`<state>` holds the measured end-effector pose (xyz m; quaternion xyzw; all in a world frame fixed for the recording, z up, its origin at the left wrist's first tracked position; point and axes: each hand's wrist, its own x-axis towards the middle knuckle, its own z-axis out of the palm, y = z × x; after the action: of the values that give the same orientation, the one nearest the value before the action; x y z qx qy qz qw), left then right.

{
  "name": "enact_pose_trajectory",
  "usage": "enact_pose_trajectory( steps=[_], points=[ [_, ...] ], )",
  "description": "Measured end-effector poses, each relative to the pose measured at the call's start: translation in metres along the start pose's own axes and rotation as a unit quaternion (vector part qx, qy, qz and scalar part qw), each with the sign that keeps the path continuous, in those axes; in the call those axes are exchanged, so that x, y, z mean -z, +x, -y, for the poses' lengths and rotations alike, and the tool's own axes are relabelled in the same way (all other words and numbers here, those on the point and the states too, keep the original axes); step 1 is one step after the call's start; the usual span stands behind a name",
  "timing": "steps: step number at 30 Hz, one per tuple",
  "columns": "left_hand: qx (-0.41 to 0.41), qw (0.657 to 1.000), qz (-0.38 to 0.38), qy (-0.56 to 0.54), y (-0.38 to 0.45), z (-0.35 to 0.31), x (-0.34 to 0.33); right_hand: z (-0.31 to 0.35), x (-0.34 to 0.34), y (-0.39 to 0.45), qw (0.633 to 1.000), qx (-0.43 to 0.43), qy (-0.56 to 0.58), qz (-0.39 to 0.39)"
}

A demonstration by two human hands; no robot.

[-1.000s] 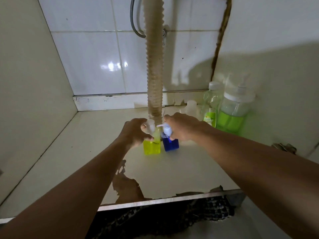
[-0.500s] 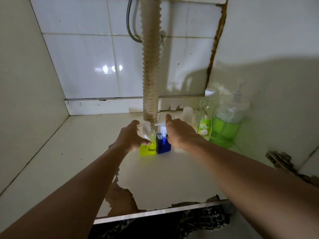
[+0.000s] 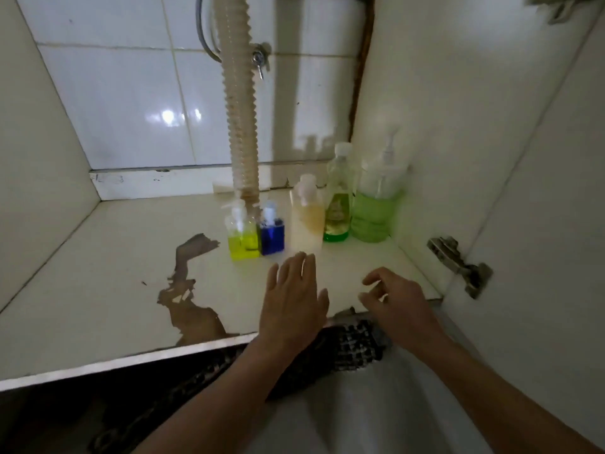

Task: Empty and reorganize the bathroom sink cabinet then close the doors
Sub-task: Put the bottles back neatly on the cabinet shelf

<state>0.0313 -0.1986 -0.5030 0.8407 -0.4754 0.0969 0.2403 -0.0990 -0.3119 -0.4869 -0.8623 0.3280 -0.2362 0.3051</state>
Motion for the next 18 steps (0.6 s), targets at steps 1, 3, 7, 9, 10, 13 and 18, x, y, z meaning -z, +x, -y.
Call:
enact_pose_trajectory(
  steps=[1, 3, 7, 9, 10, 13, 18],
  points=[
    [-0.008, 0.999, 0.043, 0.027, -0.008, -0.007, -0.004, -0.014, 0.002, -0.013, 0.999, -0.004, -0.02, 0.026],
    [0.0, 0.994, 0.093, 0.061, -0.019, -0.013, -0.008, -0.042, 0.005, -0.037, 0.994, -0.023, -0.076, 0.078],
    [0.05, 0.992, 0.088, 0.078, -0.035, -0.02, -0.018, -0.091, 0.012, -0.093, 0.907, -0.154, -0.24, 0.31],
    [0.052, 0.99, 0.097, 0.089, -0.049, -0.027, -0.026, -0.112, 0.016, -0.128, 0.851, -0.193, -0.309, 0.378],
    [0.047, 0.989, 0.101, 0.095, -0.055, -0.03, -0.03, -0.122, 0.017, -0.143, 0.835, -0.203, -0.327, 0.393],
    [0.049, 0.987, 0.117, 0.097, -0.07, -0.034, -0.037, -0.148, 0.014, -0.185, 0.784, -0.22, -0.344, 0.467],
    [0.052, 0.98, 0.143, 0.126, -0.083, -0.037, -0.042, -0.166, 0.01, -0.233, 0.757, -0.084, -0.444, 0.472]
  ],
)
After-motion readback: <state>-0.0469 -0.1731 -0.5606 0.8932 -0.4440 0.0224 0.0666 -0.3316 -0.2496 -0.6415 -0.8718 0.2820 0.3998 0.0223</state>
